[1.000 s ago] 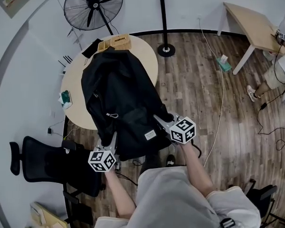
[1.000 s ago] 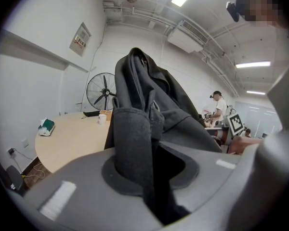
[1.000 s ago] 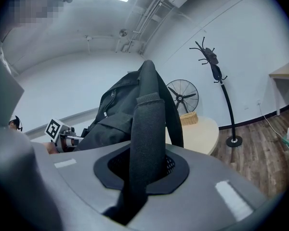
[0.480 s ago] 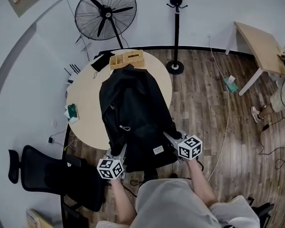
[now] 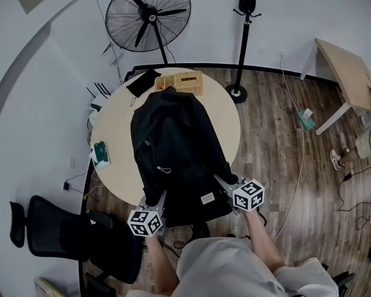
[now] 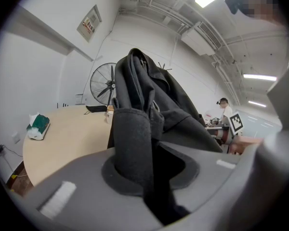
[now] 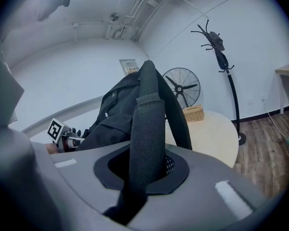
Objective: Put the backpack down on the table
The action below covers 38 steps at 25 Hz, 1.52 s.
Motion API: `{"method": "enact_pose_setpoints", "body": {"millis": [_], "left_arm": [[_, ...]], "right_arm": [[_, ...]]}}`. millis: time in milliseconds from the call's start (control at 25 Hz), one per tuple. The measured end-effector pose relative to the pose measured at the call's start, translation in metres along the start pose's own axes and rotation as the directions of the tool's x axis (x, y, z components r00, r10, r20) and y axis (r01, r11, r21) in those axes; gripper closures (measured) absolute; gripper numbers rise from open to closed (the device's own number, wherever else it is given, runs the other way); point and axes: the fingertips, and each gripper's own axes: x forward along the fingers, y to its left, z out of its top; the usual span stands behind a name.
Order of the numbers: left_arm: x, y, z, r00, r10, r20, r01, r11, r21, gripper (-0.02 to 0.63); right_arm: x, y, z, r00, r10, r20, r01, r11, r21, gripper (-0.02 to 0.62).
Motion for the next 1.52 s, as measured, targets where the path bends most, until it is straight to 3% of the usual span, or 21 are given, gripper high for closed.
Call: {"method": "enact_pose_setpoints", "body": {"millis": [400,760,1040,1520], "left_arm": [[-0.034,0.105,0.017,0.991,0.128,0.028,-0.126,0.990,-0.058,0.474],[-0.054,0.179,0.020,0.978,0.202,0.052,-0.195,0.974,-0.119,0.476],[-0.034,0.194,0.027,0.975,0.212,0.075,-0.196,0.965,-0.174,0.476],[0.026,0.219,0.044,0.959,0.278,0.048,-0.260,0.937,-0.233,0.476]], "right_arm": [[0.121,0.046,0.008,0.991,0.114,-0.064,-0.116,0.993,-0.025,0.548],[0.205,0.077,0.006,0.977,0.175,-0.122,-0.182,0.982,-0.054,0.548],[0.231,0.062,0.022,0.970,0.182,-0.163,-0.198,0.976,-0.092,0.548],[0.289,0.005,0.042,0.947,0.229,-0.226,-0.249,0.966,-0.064,0.547]]}}
